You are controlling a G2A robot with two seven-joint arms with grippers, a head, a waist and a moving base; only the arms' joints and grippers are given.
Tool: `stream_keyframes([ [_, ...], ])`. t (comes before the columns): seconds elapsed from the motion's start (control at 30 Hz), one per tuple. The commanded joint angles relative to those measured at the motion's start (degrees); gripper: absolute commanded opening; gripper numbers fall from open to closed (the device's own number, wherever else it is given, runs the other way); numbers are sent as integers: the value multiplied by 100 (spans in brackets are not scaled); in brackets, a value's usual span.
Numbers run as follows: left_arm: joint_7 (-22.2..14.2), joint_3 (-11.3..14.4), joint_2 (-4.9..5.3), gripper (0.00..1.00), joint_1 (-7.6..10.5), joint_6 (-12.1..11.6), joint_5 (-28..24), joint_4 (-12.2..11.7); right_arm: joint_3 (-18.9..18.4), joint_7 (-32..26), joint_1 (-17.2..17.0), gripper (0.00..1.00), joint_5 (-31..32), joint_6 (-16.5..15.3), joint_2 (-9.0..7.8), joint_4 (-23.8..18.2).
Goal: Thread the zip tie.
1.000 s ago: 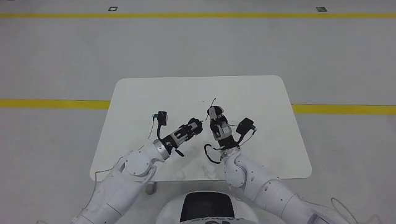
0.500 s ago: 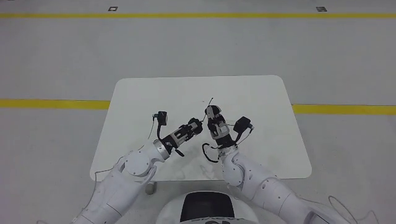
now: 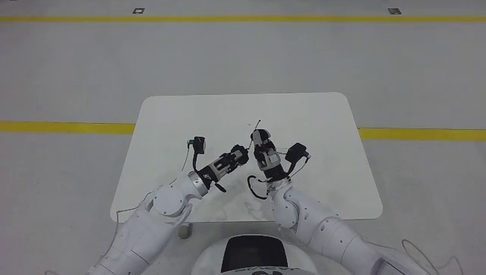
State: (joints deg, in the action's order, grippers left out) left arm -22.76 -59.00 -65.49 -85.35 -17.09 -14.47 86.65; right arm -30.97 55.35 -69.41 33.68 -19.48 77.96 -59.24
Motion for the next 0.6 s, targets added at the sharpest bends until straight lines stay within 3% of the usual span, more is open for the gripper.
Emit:
stream_keyframes([
  [0.0, 0, 0, 0, 0, 0, 0, 0, 0, 5, 3, 2, 0, 2, 0, 3, 3],
  [0.57, 0, 0, 0, 0, 0, 0, 0, 0, 45, -12, 20, 0, 11, 0, 24, 14],
])
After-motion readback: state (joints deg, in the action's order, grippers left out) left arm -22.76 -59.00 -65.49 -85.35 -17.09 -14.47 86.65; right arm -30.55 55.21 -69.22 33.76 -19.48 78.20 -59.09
